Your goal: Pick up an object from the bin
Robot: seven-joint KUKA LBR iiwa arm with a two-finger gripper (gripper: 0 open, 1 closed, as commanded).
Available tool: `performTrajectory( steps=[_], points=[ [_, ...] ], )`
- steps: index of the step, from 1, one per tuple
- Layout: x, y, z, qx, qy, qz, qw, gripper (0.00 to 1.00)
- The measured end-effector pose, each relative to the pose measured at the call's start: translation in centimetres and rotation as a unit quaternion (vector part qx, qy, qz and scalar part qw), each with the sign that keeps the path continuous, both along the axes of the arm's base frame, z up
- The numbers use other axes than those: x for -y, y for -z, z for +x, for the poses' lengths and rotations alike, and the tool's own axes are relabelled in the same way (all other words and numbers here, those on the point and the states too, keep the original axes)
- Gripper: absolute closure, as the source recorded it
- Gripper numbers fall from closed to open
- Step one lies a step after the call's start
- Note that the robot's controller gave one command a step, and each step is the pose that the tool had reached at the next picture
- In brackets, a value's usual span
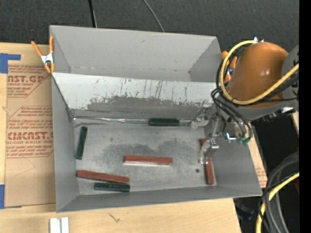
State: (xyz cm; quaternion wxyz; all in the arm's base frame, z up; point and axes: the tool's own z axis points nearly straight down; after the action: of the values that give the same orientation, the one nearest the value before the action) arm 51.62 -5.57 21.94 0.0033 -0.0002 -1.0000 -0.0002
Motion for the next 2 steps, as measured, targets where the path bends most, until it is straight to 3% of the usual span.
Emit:
performTrajectory(
  steps=[1, 2],
  points=[
    [0.0, -0.4, 0.2, 0.004, -0.001, 0.0, 1.0, 0.0],
    [-4.2, 6.3, -1.3, 0.0063, -0.031, 0.0, 0.9995, 0.0]
  ],
)
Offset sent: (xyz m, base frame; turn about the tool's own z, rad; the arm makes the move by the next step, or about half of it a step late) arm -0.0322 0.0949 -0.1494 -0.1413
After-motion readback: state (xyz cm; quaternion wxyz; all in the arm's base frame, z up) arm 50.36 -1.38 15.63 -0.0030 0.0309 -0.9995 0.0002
